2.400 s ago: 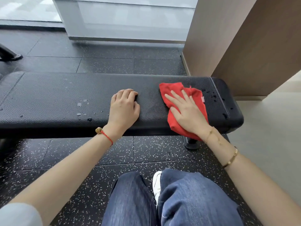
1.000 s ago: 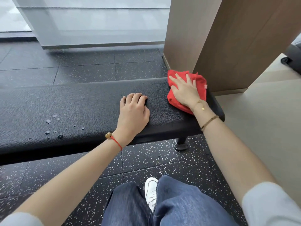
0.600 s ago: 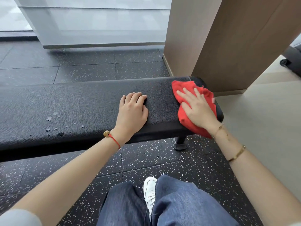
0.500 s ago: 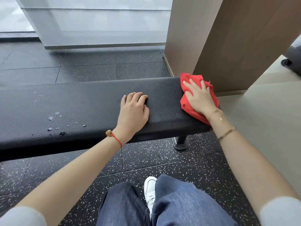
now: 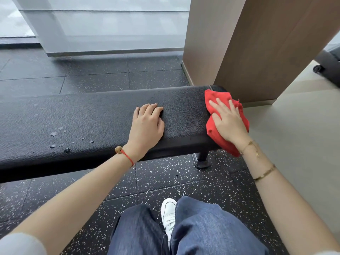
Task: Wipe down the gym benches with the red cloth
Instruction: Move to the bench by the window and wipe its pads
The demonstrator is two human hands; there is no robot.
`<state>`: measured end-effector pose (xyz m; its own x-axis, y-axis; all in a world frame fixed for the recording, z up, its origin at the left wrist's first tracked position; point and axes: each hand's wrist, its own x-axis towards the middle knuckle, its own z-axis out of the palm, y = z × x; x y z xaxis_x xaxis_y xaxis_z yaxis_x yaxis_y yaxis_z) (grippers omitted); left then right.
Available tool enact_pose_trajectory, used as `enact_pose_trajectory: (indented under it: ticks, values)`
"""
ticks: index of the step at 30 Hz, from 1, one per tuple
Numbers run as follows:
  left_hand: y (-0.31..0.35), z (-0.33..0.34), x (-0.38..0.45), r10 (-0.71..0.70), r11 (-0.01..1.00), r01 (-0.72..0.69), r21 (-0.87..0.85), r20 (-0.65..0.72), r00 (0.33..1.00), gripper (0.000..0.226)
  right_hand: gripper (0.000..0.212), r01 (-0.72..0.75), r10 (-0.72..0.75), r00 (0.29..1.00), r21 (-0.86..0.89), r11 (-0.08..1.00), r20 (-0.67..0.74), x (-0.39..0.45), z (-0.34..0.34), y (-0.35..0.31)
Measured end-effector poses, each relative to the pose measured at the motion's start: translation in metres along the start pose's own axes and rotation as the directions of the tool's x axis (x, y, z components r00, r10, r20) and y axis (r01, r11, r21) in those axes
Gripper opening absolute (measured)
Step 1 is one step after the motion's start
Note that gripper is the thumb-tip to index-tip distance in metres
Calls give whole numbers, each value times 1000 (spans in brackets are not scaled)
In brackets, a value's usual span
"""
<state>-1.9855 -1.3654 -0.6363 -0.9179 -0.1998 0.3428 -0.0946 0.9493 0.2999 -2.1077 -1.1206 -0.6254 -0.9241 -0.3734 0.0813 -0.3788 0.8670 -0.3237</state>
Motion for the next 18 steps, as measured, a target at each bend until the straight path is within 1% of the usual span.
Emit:
enact_pose_trajectory:
  ticks: [3,5,8,12,15,18]
  values:
    - [1,-1,0,-10,1000,10,12,-3,1000,38,49,-71,71,997,-17,997,38,39,-4,-7]
    - [2,-1,0,-9,1000,9,10,-10,1000,38,49,-62,64,996,-32,998,69,52,-3,-19]
    - [1,0,1,-8,1000,9,14,-25,1000,37,49,70,-69,996,-25,997,60,32,10,-51]
    - [1,0,1,-21,1000,21,-3,-21,1000,37,49,248,-248,969,-9,969,15,-23,31,-89]
    - [-2,0,1,-9,1000,9,-13,-13,1000,37,48,290,-290,957,-9,957,9,-37,28,-86]
    - [-2,-1,1,-5,1000,5,-13,-11,1000,37,48,241,-241,970,-16,970,-30,-39,19,-57]
